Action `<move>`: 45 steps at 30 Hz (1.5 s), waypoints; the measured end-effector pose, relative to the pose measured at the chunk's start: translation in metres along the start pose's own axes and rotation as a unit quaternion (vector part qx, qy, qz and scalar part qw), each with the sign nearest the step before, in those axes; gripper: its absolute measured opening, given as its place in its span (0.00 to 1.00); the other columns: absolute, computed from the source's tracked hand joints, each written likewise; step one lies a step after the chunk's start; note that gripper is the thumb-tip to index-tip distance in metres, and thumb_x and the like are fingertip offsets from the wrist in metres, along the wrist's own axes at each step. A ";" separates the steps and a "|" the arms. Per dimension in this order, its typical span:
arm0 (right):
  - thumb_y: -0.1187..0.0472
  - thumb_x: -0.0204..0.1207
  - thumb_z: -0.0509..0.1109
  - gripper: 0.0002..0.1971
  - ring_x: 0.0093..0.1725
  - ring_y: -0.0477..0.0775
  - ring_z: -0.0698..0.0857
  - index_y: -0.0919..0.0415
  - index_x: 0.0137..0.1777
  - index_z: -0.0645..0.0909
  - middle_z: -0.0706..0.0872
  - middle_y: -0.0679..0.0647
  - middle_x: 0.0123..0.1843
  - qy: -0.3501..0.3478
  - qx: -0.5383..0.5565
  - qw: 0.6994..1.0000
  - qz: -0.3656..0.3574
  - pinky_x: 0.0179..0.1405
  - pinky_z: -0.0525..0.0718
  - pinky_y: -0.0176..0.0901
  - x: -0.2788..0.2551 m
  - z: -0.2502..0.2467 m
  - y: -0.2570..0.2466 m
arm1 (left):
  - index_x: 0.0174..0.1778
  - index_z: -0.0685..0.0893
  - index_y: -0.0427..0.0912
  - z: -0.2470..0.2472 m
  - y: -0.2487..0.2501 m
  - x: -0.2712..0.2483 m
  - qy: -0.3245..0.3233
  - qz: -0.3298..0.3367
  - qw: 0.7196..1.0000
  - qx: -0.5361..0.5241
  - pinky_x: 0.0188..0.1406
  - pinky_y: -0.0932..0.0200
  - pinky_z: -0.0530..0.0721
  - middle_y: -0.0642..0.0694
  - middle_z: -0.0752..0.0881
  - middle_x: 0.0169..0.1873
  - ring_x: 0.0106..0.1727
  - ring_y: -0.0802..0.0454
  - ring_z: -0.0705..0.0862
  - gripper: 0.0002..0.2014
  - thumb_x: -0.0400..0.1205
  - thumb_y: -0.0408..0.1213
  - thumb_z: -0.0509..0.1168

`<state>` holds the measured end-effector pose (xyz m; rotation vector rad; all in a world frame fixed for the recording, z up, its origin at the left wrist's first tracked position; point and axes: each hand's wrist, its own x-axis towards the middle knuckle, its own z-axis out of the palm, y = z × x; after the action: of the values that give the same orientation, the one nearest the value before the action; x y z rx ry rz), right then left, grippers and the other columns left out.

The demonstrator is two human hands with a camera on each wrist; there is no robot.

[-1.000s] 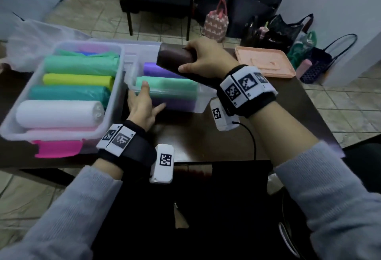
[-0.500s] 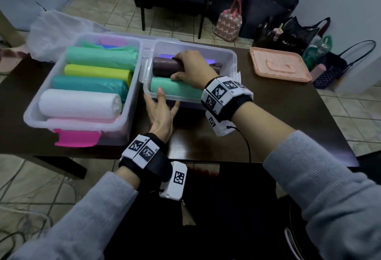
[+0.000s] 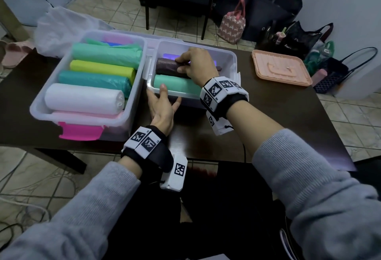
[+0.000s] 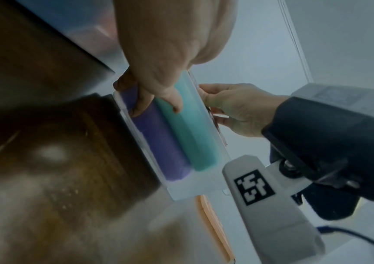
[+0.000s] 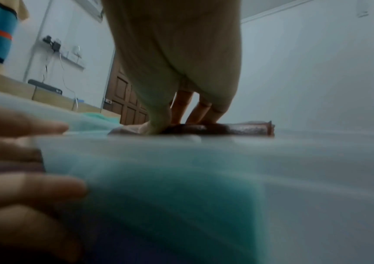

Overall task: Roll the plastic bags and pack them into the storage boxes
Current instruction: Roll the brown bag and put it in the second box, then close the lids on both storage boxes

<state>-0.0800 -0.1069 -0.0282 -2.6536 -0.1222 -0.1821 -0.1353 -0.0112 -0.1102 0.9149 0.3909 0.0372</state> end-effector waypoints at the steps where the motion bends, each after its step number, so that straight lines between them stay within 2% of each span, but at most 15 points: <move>1: 0.64 0.73 0.74 0.16 0.59 0.53 0.81 0.55 0.61 0.86 0.88 0.54 0.55 0.007 0.000 1.000 0.001 0.58 0.77 0.42 -0.001 0.002 0.001 | 0.80 0.59 0.52 0.000 0.001 0.000 0.005 -0.003 1.000 0.002 0.44 0.54 0.89 0.44 0.64 0.78 0.73 0.40 0.73 0.25 0.87 0.39 0.56; 5: 0.61 0.76 0.70 0.16 0.59 0.57 0.77 0.55 0.63 0.84 0.84 0.57 0.55 0.025 -0.016 1.000 0.003 0.57 0.73 0.43 -0.005 0.012 0.003 | 0.80 0.61 0.54 0.006 0.008 -0.002 0.011 -0.009 1.000 -0.006 0.40 0.53 0.89 0.45 0.66 0.77 0.72 0.41 0.74 0.24 0.87 0.37 0.55; 9: 0.64 0.83 0.58 0.18 0.62 0.62 0.73 0.58 0.71 0.78 0.80 0.60 0.61 0.000 -0.019 0.999 -0.026 0.65 0.69 0.47 -0.014 0.018 0.007 | 0.80 0.60 0.52 0.015 0.013 -0.006 0.022 -0.008 1.000 -0.011 0.38 0.56 0.86 0.46 0.66 0.76 0.70 0.46 0.74 0.24 0.88 0.35 0.53; 13: 0.68 0.81 0.57 0.22 0.72 0.61 0.72 0.62 0.75 0.72 0.77 0.60 0.72 -0.026 -0.033 0.997 -0.064 0.74 0.62 0.45 -0.017 0.024 0.013 | 0.80 0.59 0.51 0.020 0.018 -0.011 0.028 -0.009 1.000 0.007 0.48 0.51 0.83 0.48 0.64 0.77 0.65 0.49 0.73 0.24 0.88 0.35 0.53; 16: 0.70 0.80 0.56 0.24 0.75 0.58 0.70 0.63 0.77 0.69 0.73 0.59 0.76 -0.060 -0.051 0.995 -0.061 0.75 0.60 0.43 -0.014 0.020 0.014 | 0.81 0.58 0.50 0.024 0.028 -0.012 0.034 -0.034 0.999 0.022 0.54 0.46 0.82 0.47 0.62 0.78 0.70 0.46 0.72 0.25 0.88 0.37 0.54; 20: 0.72 0.80 0.54 0.27 0.76 0.60 0.69 0.59 0.79 0.65 0.70 0.58 0.78 -0.150 -0.039 0.988 -0.028 0.74 0.62 0.41 -0.006 -0.004 0.006 | 0.79 0.59 0.42 0.031 0.053 -0.022 0.064 -0.164 0.983 0.047 0.60 0.34 0.77 0.42 0.61 0.78 0.76 0.34 0.66 0.26 0.87 0.44 0.56; 23: 0.66 0.81 0.59 0.24 0.76 0.58 0.70 0.57 0.78 0.68 0.71 0.56 0.78 -0.166 -0.049 0.984 -0.035 0.71 0.65 0.41 0.004 -0.025 -0.001 | 0.76 0.62 0.39 0.041 0.084 -0.053 -0.010 -0.308 0.950 0.055 0.68 0.32 0.69 0.36 0.59 0.79 0.76 0.32 0.65 0.22 0.88 0.43 0.53; 25: 0.61 0.80 0.62 0.24 0.76 0.57 0.69 0.57 0.77 0.68 0.71 0.56 0.78 -0.140 -0.035 0.989 -0.038 0.72 0.65 0.42 0.015 -0.038 -0.008 | 0.68 0.68 0.34 0.051 0.107 -0.073 -0.085 -0.332 0.934 0.101 0.66 0.37 0.72 0.34 0.62 0.77 0.75 0.35 0.67 0.16 0.87 0.38 0.54; 28: 0.62 0.80 0.65 0.24 0.72 0.57 0.75 0.59 0.76 0.70 0.75 0.58 0.74 -0.131 0.021 0.990 -0.050 0.71 0.70 0.44 0.040 -0.056 -0.026 | 0.71 0.70 0.38 0.066 0.149 -0.076 -0.185 -0.264 0.931 0.170 0.54 0.45 0.81 0.39 0.72 0.71 0.65 0.42 0.78 0.18 0.85 0.36 0.58; 29: 0.62 0.79 0.65 0.23 0.71 0.57 0.77 0.60 0.74 0.72 0.77 0.58 0.72 -0.128 0.025 0.989 -0.062 0.68 0.73 0.45 0.050 -0.061 -0.034 | 0.68 0.73 0.39 0.071 0.169 -0.070 -0.212 -0.231 0.933 0.175 0.51 0.47 0.83 0.41 0.76 0.67 0.59 0.45 0.82 0.15 0.85 0.35 0.58; 32: 0.59 0.78 0.65 0.17 0.62 0.55 0.81 0.59 0.67 0.79 0.84 0.56 0.61 -0.106 0.018 0.990 -0.090 0.51 0.74 0.37 0.083 -0.073 -0.062 | 0.51 0.78 0.44 0.080 0.233 -0.032 -0.224 -0.117 0.943 0.217 0.45 0.56 0.86 0.49 0.83 0.50 0.46 0.53 0.85 0.05 0.85 0.35 0.57; 34: 0.60 0.79 0.65 0.17 0.59 0.52 0.82 0.59 0.67 0.79 0.84 0.54 0.59 -0.110 0.028 0.989 -0.097 0.49 0.75 0.34 0.106 -0.076 -0.082 | 0.47 0.78 0.47 0.079 0.269 0.004 -0.209 -0.054 0.935 0.283 0.42 0.60 0.85 0.53 0.83 0.46 0.43 0.57 0.84 0.06 0.86 0.36 0.56; 38: 0.60 0.79 0.67 0.18 0.64 0.53 0.81 0.58 0.69 0.78 0.83 0.57 0.65 -0.130 0.016 0.983 -0.127 0.64 0.75 0.41 0.154 -0.062 -0.115 | 0.50 0.78 0.44 0.053 0.307 0.094 -0.133 -0.020 0.882 0.452 0.39 0.62 0.81 0.51 0.82 0.50 0.41 0.57 0.82 0.05 0.86 0.37 0.58; 41: 0.60 0.79 0.67 0.18 0.64 0.54 0.81 0.58 0.69 0.77 0.82 0.56 0.65 -0.159 -0.002 0.978 -0.137 0.60 0.75 0.39 0.192 -0.041 -0.132 | 0.55 0.76 0.38 0.022 0.309 0.161 -0.066 -0.026 0.829 0.555 0.37 0.58 0.80 0.44 0.81 0.52 0.37 0.53 0.81 0.06 0.85 0.35 0.60; 45: 0.60 0.79 0.67 0.18 0.63 0.54 0.81 0.58 0.69 0.77 0.83 0.55 0.64 -0.216 -0.033 0.965 -0.146 0.60 0.76 0.40 0.241 -0.001 -0.147 | 0.59 0.78 0.30 -0.014 0.289 0.220 -0.071 -0.089 0.773 0.624 0.33 0.58 0.83 0.40 0.83 0.49 0.33 0.50 0.82 0.13 0.83 0.36 0.64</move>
<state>0.1402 0.0355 0.0748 -2.6866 -0.6604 0.3078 0.1030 0.2196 0.0378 2.1853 0.3332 -0.5333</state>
